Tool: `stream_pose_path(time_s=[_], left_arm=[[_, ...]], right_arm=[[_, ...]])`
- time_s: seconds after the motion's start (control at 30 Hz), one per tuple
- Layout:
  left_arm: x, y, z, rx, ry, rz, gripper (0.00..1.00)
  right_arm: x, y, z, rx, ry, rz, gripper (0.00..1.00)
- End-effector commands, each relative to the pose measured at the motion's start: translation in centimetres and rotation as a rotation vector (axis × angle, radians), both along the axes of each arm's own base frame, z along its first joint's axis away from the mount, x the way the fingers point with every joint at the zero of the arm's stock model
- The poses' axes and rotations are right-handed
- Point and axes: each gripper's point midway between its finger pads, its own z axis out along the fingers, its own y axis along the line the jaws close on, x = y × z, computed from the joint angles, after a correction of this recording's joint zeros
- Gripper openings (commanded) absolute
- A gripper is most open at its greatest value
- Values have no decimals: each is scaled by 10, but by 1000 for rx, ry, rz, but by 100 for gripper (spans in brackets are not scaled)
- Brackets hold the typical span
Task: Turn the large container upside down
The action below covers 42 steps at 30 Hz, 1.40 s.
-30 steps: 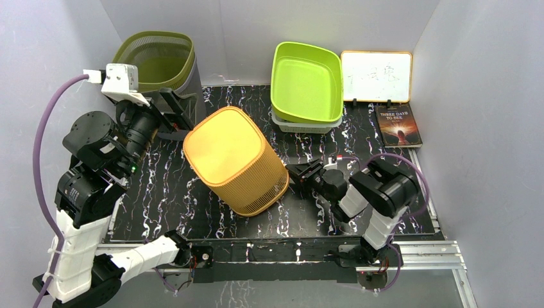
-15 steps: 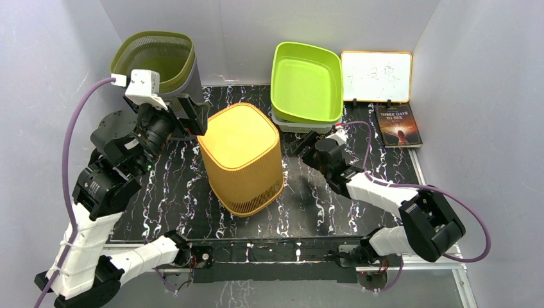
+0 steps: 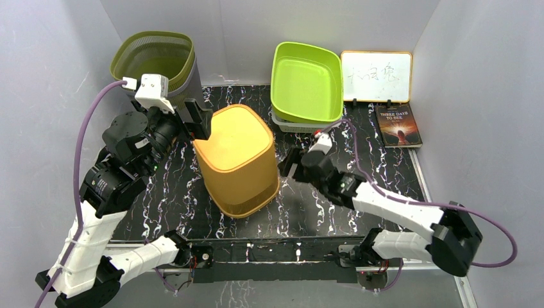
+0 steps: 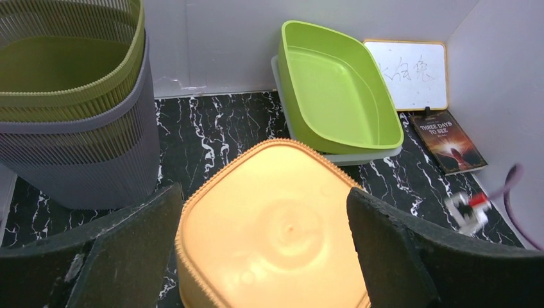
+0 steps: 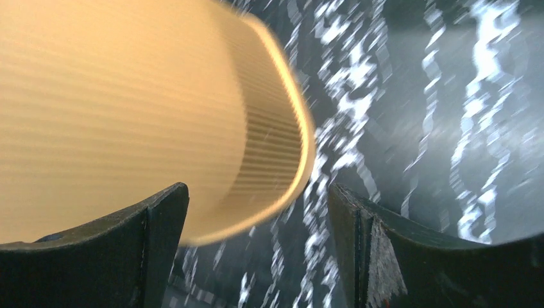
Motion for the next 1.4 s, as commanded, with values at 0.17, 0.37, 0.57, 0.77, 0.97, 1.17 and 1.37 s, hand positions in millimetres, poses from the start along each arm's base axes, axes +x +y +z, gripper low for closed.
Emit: stream_pose_path(time_s=[0.17, 0.37, 0.57, 0.77, 0.97, 1.17, 1.37], left_arm=[[4, 7, 33, -5, -72, 34, 98], [6, 5, 28, 22, -50, 33, 98], [3, 6, 23, 7, -50, 29, 98], [-1, 7, 19, -8, -49, 20, 98], [-7, 12, 19, -14, -55, 22, 98], [-10, 11, 17, -16, -52, 10, 98], [-16, 16, 14, -14, -49, 14, 98]], right_arm=[[-82, 31, 1, 112, 46, 31, 87], [-110, 79, 4, 119, 52, 117, 87], [-150, 116, 20, 291, 18, 32, 88], [-151, 142, 36, 333, -68, -53, 86], [-147, 169, 28, 314, -87, -101, 98], [-128, 178, 33, 300, -106, -169, 98], [-73, 175, 21, 282, -66, -221, 98]])
